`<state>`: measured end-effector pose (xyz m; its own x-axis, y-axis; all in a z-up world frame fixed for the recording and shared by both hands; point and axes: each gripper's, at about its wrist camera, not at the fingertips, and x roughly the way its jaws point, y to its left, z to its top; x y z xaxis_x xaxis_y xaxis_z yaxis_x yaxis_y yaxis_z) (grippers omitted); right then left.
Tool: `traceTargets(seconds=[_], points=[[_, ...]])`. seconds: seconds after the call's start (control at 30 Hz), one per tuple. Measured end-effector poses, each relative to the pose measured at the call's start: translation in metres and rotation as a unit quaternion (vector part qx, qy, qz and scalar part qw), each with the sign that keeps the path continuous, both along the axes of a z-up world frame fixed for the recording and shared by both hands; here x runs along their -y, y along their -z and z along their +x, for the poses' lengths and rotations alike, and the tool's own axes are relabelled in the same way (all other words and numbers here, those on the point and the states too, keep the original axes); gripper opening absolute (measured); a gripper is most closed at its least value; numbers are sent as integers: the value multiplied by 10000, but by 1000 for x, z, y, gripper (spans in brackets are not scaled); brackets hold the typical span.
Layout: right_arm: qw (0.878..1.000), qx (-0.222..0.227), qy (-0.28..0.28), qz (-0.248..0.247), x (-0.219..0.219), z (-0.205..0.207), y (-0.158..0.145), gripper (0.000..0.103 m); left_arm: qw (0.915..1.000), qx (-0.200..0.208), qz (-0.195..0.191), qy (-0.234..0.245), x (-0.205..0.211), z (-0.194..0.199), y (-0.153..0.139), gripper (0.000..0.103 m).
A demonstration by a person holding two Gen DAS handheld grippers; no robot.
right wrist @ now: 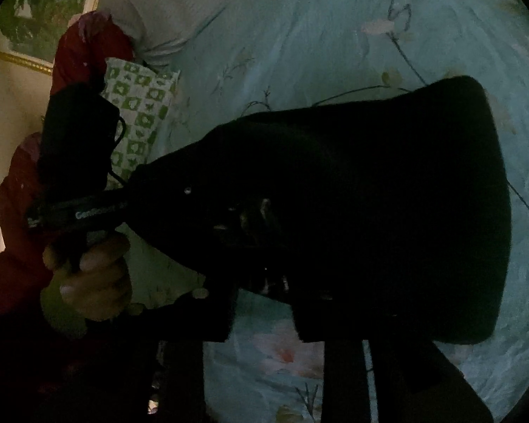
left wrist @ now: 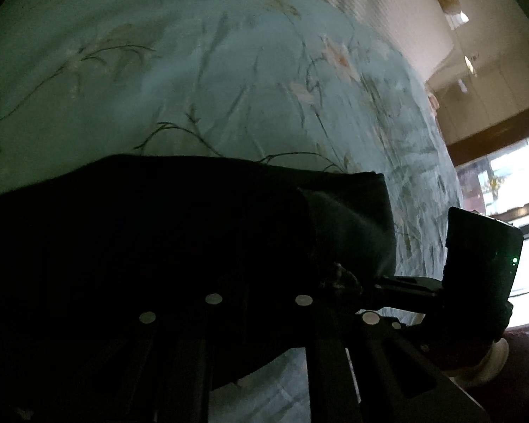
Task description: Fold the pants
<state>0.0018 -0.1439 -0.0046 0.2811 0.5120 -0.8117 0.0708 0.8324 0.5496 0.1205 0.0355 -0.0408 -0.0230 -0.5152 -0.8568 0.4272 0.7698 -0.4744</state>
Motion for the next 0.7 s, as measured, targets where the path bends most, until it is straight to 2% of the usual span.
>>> traceTargets(seconds=[0.07, 0.17, 0.23, 0.27, 0.3, 0.4, 0.63, 0.7], points=[[9999, 13, -99, -58, -6, 4, -3, 39, 9999, 5, -21, -171, -9, -4, -2, 9], [9997, 40, -261, -12, -9, 7, -5, 41, 9988, -15, -59, -482, -25, -9, -6, 17], [9993, 54, -359, 88, -12, 8, -8, 43, 9975, -11, -118, -694, -37, -16, -11, 27], [9989, 70, -431, 142, -15, 7, -9, 47, 9965, 6, -151, -827, -44, -19, -14, 35], [9985, 108, -508, 174, -19, 8, -12, 48, 9952, 42, -162, -965, -52, -24, -16, 37], [9970, 255, -721, 100, -32, 15, -19, 50, 9912, 77, -115, -1317, -71, -34, -21, 38], [9964, 253, -804, 51, -37, 27, -20, 50, 9795, -60, -67, -2012, -118, -48, -20, 39], [9963, 210, -836, 7, -40, 31, -19, 50, 9732, -30, 54, -2301, -133, -52, -20, 45]])
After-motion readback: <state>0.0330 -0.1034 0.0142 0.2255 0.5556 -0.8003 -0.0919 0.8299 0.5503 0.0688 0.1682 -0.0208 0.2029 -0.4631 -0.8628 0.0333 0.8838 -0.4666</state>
